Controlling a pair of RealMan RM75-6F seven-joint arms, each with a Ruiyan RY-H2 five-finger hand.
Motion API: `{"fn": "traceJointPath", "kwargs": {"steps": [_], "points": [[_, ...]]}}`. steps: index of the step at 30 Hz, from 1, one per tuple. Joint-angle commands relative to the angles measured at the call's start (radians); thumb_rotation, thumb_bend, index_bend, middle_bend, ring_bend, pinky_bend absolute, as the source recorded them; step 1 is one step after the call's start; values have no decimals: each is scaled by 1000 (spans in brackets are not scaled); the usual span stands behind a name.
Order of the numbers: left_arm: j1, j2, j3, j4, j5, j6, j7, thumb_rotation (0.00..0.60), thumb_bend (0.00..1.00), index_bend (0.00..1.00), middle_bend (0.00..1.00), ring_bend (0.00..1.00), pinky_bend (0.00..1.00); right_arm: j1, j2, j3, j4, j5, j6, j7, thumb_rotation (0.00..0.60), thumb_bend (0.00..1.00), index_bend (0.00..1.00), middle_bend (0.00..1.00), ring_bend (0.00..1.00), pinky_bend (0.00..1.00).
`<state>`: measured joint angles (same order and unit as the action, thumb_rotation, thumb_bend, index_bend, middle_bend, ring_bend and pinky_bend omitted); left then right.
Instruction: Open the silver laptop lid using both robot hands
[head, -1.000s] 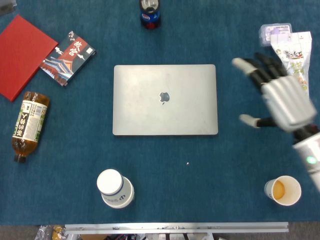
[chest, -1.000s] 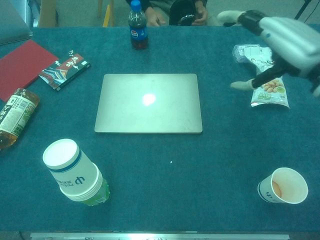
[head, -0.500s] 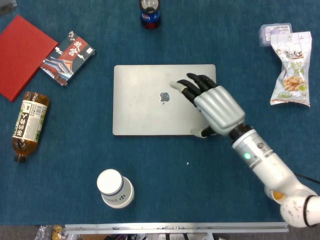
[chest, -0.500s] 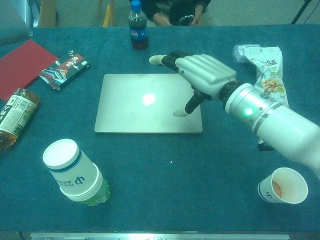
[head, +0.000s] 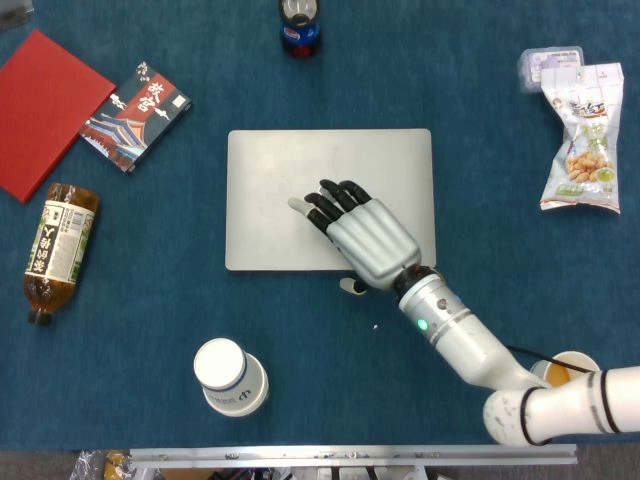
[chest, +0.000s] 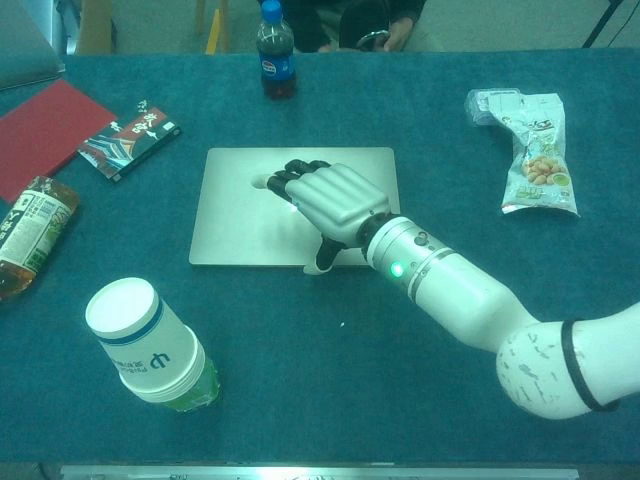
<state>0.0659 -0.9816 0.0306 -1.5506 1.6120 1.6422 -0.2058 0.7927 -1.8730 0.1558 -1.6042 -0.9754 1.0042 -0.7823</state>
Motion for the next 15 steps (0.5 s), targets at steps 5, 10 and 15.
{"fn": "traceJointPath", "kwargs": {"steps": [5,10,15], "points": [[1,-8,1,18,-3,-2,-16,581,417,221,134,46,0,27,-74,-12,99,14,5,-17,600,19,102,149,10,117],[1,-11,1,28,-5,-2,-26,579,417,221,134,46,0,39,-109,-9,150,16,0,-16,600,19,102,149,10,117],[1,-14,-2,39,-12,-4,-38,581,417,221,134,46,0,48,-134,2,191,17,0,-11,600,20,102,149,10,117]]}}
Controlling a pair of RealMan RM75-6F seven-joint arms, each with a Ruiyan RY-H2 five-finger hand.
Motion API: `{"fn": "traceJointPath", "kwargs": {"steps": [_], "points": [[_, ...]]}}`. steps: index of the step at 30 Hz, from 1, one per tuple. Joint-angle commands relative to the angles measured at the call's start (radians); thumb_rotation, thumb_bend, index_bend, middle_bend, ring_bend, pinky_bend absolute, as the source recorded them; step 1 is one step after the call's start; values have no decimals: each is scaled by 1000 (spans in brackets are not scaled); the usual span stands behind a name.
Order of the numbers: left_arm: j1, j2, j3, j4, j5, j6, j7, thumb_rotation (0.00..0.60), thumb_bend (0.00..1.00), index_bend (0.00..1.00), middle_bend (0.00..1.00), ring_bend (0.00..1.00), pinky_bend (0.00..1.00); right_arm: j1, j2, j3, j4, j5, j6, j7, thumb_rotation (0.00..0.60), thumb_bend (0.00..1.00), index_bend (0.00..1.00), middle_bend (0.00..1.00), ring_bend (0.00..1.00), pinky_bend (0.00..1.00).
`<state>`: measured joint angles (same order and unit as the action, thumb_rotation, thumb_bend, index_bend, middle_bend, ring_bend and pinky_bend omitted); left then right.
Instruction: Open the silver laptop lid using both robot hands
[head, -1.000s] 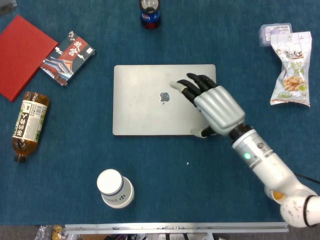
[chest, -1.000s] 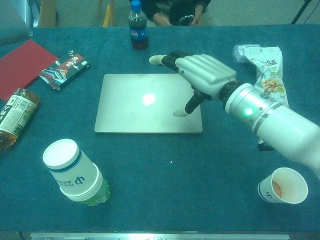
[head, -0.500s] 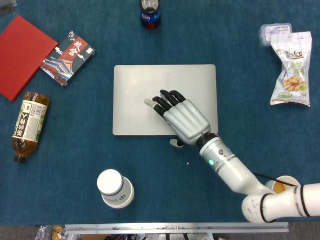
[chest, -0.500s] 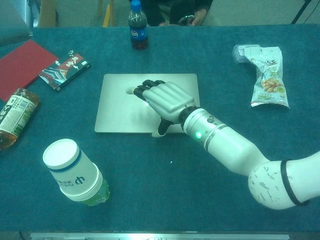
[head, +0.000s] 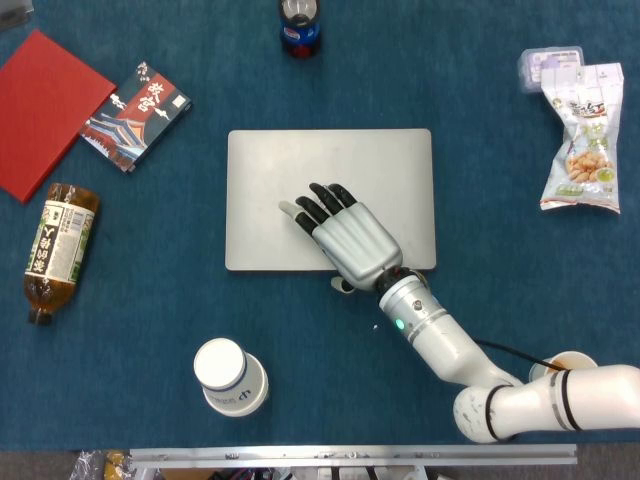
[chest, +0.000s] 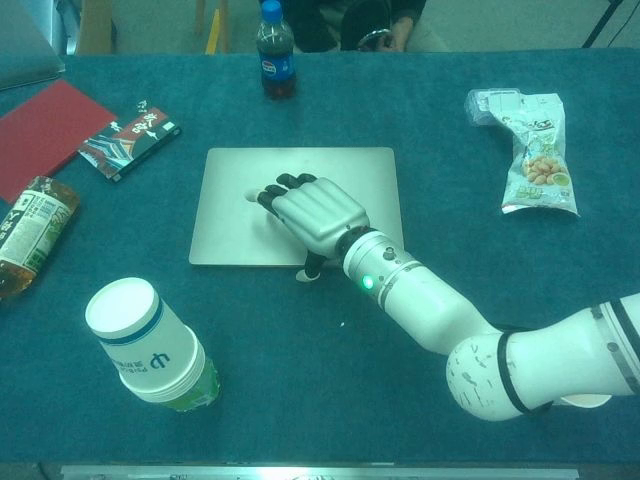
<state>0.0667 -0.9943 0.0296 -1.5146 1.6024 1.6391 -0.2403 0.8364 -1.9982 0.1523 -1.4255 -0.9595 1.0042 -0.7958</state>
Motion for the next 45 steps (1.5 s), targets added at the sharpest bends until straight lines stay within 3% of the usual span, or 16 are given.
{"fn": "traceJointPath", "kwargs": {"steps": [1,16,25,45], "points": [[0,-2,-2,6,-3,-1,-6,582,416,221,134,46,0,7,-13,9,20,1,-1,4,600,21,102,149,10,117],[-4,-13,-3,32,-10,-11,-28,579,417,221,133,46,0,23,-47,21,74,10,-6,-2,600,67,102,149,10,117],[-3,-21,-1,52,-13,-14,-44,578,416,221,133,46,0,29,-56,24,78,9,-5,-12,600,238,102,149,10,117],[-27,-47,-5,104,-38,-73,-78,579,417,230,140,46,0,40,-20,28,-8,3,34,-83,600,415,87,149,10,117]]}}
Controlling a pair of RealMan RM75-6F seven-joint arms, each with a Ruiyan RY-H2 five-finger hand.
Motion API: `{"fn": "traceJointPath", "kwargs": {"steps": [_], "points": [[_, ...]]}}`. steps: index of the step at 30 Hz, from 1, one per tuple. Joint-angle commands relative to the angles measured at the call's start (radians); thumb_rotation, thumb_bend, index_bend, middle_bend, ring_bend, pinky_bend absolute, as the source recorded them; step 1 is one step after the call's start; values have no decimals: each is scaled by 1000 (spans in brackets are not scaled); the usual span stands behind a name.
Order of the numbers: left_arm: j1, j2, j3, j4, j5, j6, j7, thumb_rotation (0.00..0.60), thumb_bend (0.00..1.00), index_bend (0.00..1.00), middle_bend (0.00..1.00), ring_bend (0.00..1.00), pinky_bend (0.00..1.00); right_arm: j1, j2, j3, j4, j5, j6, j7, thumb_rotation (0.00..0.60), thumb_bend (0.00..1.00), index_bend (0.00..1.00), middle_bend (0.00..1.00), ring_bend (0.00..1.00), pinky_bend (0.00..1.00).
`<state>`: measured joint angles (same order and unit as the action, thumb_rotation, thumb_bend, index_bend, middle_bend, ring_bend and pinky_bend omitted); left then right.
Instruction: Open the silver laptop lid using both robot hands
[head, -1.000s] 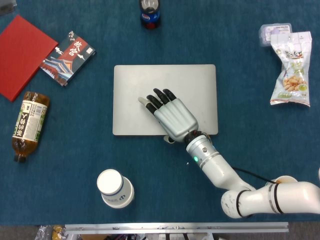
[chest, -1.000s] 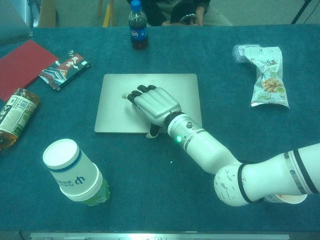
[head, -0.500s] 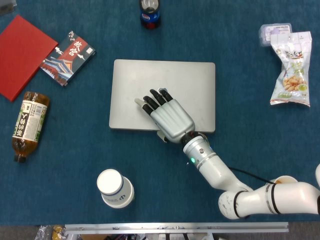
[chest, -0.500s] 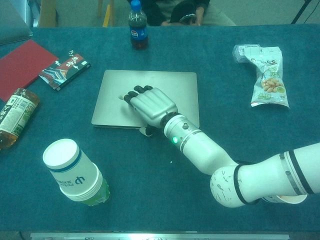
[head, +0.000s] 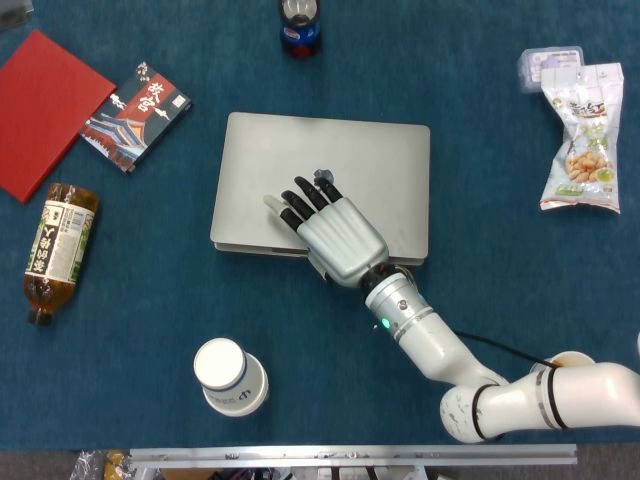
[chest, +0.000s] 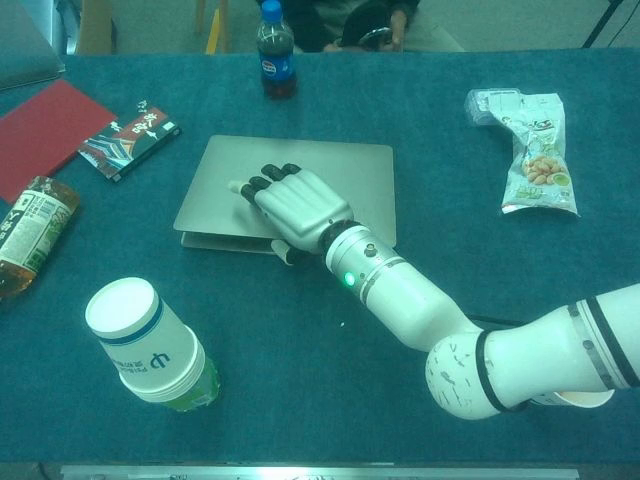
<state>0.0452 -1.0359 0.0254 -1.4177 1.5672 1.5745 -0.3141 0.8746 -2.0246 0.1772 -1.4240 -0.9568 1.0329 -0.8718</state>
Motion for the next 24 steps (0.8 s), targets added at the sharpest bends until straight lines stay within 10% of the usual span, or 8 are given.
{"fn": "traceJointPath", "kwargs": {"steps": [1,13,24], "points": [[-8,-7,0,9,-4,-15,-7,579,417,231,147,48,0,2,9,4,-15,0,8,-11,600,423,87,149,10,117],[-51,-26,20,28,15,-97,-5,579,416,336,382,260,135,11,38,16,-60,12,36,-46,600,440,87,149,10,117],[-118,-29,59,24,121,-141,-65,579,417,344,389,265,135,21,44,25,-64,21,52,-59,600,440,87,149,10,117]]}}
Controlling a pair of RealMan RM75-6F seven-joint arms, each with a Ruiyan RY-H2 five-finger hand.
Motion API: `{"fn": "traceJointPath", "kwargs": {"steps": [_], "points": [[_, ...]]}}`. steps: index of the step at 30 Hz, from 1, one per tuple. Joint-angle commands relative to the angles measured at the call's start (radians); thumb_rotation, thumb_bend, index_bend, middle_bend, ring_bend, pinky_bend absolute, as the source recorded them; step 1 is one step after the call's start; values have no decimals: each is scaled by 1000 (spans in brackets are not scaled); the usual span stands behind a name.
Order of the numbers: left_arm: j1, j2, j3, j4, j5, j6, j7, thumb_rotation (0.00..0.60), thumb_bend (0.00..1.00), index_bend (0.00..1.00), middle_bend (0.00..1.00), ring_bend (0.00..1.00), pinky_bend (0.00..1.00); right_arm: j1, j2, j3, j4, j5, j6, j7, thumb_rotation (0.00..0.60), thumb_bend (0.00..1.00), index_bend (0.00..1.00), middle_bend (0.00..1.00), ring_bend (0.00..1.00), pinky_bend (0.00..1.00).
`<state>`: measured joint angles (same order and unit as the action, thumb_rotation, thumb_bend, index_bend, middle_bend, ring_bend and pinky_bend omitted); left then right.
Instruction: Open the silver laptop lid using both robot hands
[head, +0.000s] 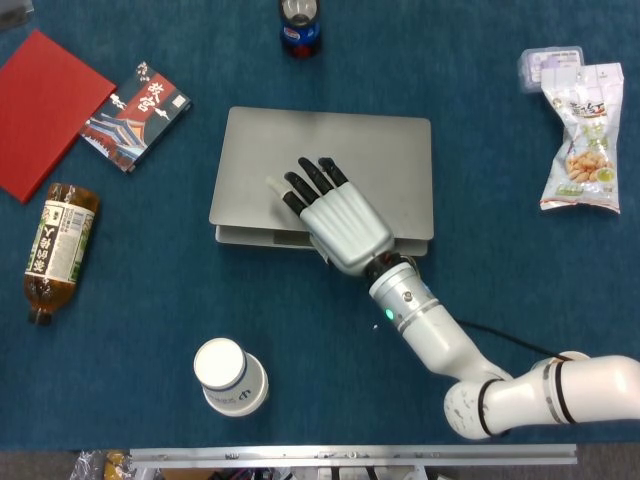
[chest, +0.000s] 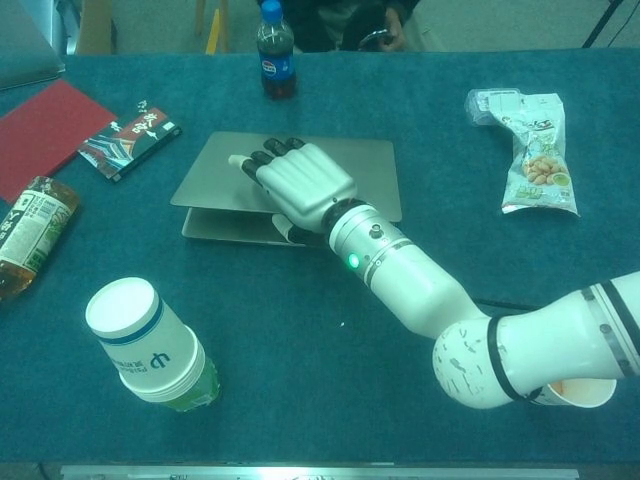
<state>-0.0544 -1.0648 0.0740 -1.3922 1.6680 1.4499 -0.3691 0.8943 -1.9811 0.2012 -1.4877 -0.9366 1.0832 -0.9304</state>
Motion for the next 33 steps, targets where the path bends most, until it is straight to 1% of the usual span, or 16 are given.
{"fn": "traceJointPath", "kwargs": {"steps": [1,5,11,26,33], "points": [[-28,0,15,-2,32,-24,-14,579,417,344,386,265,135,2,1,3,-1,2,4,-2,600,440,87,149,10,117],[-61,0,29,-5,68,-49,-26,584,417,344,367,265,135,6,4,7,-3,4,10,-9,600,440,87,149,10,117],[-108,-4,44,-24,111,-83,-1,582,417,344,342,265,135,13,7,12,-7,6,18,-17,600,440,87,149,10,117],[-173,-22,64,-56,149,-122,46,582,417,338,335,264,135,25,25,27,-24,4,47,-31,600,440,87,149,10,117],[-219,-23,75,-80,177,-159,71,581,416,300,300,261,135,31,30,33,-26,9,57,-43,600,439,87,149,10,117]]}}
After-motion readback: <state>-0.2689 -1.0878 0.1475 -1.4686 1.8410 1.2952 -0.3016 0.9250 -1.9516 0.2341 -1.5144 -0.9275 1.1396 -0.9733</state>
